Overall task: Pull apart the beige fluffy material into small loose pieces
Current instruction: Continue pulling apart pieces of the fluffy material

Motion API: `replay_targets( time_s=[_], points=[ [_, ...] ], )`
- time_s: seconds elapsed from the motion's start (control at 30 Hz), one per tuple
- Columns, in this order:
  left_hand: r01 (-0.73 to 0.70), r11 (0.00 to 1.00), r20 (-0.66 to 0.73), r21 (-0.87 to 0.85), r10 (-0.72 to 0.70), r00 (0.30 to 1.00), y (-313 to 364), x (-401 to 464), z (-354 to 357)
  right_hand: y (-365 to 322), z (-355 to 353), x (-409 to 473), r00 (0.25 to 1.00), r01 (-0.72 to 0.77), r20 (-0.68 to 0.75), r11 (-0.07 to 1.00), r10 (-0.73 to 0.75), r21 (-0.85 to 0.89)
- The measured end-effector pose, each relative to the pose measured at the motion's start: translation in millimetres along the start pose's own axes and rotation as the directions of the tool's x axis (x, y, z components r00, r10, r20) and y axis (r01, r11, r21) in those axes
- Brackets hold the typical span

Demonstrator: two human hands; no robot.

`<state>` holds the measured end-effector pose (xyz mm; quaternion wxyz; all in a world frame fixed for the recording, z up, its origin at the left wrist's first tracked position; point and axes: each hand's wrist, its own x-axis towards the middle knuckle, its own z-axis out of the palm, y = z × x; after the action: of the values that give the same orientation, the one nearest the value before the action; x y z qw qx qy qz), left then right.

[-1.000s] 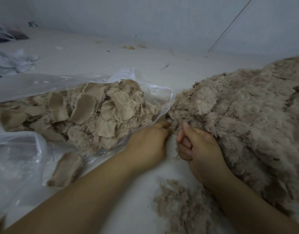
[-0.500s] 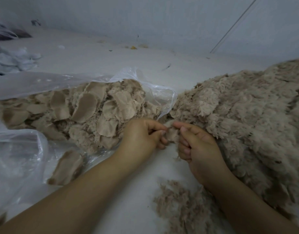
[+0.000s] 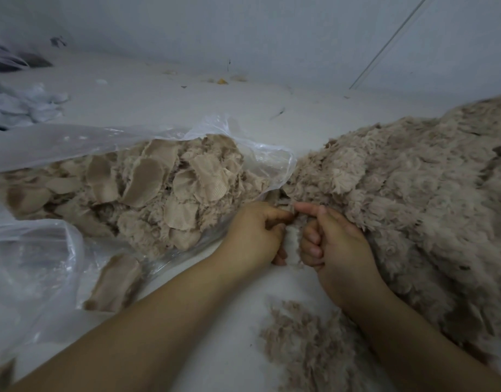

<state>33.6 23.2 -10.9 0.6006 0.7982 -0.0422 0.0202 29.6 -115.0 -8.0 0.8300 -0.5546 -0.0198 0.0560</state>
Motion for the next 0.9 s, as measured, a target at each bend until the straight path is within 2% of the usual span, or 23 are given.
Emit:
replay_targets(
  time_s=[0.07,0.13,0.3,0.37,0.47,0.63,0.8,0.9],
  points=[
    [-0.141,0.966,-0.024,0.215,0.15,0.988,3,-3,1,0,1,0,1.0,-0.002,0.002,1.0,0.002,0.019],
    [-0.259,0.864,0.04,0.432,0.269,0.962,7,-3,-1,-1,2,0,1.0,-0.001,0.001,1.0,0.001,0.028],
    [-0.294,0.606,0.218,0.739,0.198,0.956,12,-5,5,-2,2,-1,1.0,-0.017,-0.025,1.0,0.018,0.024],
    [-0.312,0.588,0.214,0.747,0.232,0.949,13,-7,4,-2,3,-1,0.999,-0.015,-0.03,1.0,0.015,0.019],
    [-0.324,0.651,0.193,0.687,0.265,0.945,17,-7,-3,-1,3,0,1.0,-0.004,-0.023,1.0,0.005,0.03],
    [-0.348,0.709,0.051,0.613,0.404,0.913,22,-22,-11,-1,1,-1,1.0,-0.007,-0.01,1.0,0.007,0.027],
    [-0.443,0.616,-0.05,0.652,0.618,0.785,27,-38,-16,-1,-2,1,0.999,-0.033,-0.003,0.999,0.033,0.025],
    [-0.475,0.582,-0.015,0.66,0.643,0.766,27,-38,-17,-1,-5,1,0.998,-0.023,0.055,1.0,0.023,-0.005]
  ],
)
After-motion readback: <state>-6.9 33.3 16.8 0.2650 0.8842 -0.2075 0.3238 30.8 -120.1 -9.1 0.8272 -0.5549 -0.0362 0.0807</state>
